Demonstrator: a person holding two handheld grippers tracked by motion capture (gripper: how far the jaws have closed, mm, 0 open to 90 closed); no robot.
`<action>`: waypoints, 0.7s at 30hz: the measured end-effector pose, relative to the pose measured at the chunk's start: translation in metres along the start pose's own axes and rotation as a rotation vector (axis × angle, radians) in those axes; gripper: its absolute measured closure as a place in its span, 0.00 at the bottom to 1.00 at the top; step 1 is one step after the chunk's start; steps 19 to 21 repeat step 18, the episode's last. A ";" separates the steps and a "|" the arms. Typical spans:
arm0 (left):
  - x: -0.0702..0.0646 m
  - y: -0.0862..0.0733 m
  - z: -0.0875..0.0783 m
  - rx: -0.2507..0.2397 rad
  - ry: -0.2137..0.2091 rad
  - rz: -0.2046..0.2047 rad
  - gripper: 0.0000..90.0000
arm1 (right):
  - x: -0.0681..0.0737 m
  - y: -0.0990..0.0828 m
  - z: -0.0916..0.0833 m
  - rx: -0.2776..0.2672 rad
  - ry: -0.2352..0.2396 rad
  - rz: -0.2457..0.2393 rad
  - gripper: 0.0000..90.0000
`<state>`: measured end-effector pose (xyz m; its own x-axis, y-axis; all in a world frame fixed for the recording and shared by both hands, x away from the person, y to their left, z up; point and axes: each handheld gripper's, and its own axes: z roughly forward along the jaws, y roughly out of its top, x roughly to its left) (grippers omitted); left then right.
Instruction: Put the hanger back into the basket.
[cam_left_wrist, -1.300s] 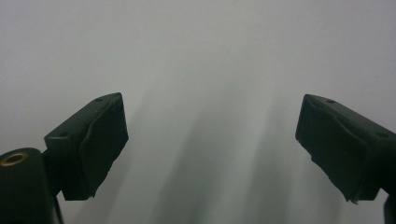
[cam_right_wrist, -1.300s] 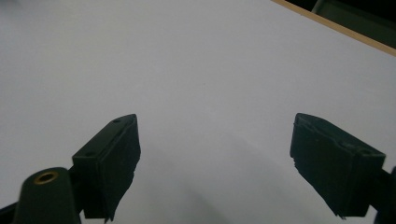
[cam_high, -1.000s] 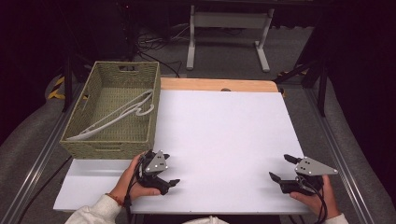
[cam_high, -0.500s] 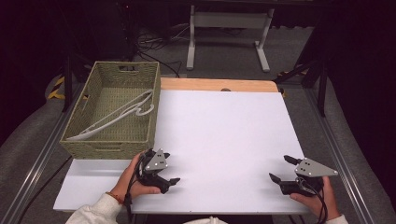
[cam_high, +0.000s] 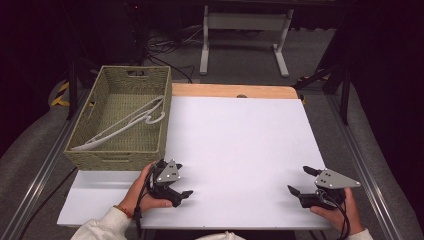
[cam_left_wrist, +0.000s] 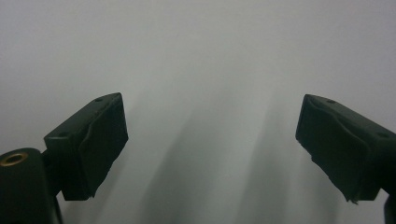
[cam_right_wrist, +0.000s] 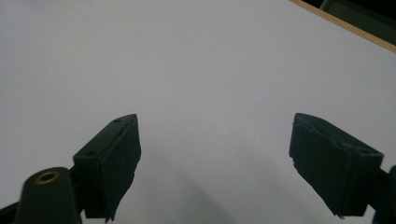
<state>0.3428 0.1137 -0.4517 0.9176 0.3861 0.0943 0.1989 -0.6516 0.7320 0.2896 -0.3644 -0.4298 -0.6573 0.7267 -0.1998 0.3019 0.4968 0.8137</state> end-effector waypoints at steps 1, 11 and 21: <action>0.000 0.000 0.000 -0.002 -0.002 -0.002 0.11 | 0.000 0.000 0.000 0.000 0.001 0.000 0.20; 0.002 -0.001 -0.002 0.004 0.001 0.001 0.11 | 0.000 -0.001 0.001 0.007 -0.001 -0.001 0.19; 0.002 0.000 -0.001 0.007 -0.005 0.007 0.11 | 0.000 -0.001 0.000 0.005 -0.001 0.003 0.19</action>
